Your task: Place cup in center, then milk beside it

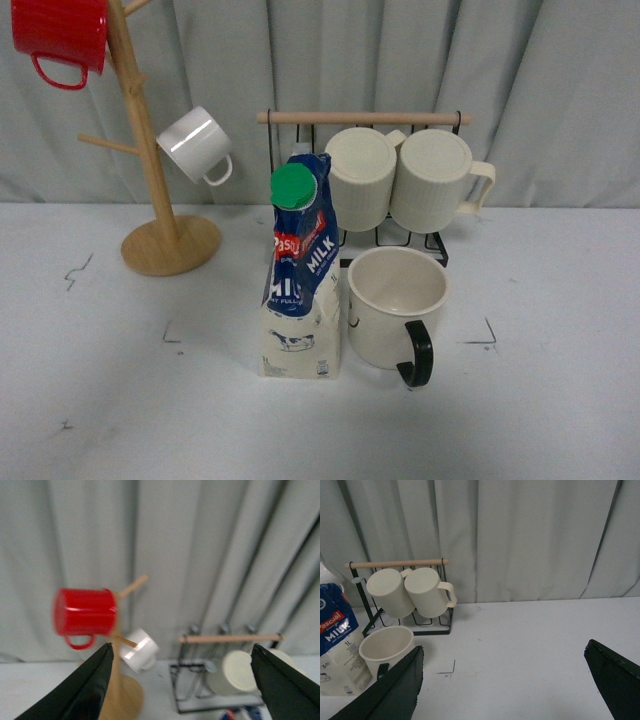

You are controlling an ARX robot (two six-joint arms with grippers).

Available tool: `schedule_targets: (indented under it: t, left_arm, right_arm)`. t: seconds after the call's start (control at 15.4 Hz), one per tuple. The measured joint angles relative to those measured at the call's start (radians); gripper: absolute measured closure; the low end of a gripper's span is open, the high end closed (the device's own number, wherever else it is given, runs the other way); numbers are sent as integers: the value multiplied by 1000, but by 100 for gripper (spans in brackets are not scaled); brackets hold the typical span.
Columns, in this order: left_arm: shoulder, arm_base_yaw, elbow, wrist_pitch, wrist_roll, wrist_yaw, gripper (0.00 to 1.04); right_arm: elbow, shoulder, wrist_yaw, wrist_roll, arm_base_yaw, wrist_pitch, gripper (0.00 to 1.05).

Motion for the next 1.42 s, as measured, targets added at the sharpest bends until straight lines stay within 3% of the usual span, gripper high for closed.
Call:
schedule_targets:
  t: [0.13,0.39,0.58,0.65,0.71,1.42]
  left_arm:
    - [-164,90,-219,109,74,-26,48]
    - [-315,163,-470,175,95,61,102]
    - [-418,204,-581,170,97,103,103]
    - [-457,265,-605,163,98,178,103]
    - [-485,294,-622,154,97,175,103]
    - [-796,287,-757,-16,98,190,103]
  right_arm:
    - [0,0,0,0,0,0,6]
    - [0,0,0,0,0,0,6]
    - [0,0,0,0,0,0,6]
    - [0,0,0,0,0,0,6]
    - [0,0,0,0,0,0,6]
    - [0,0,0,0,0,0,6]
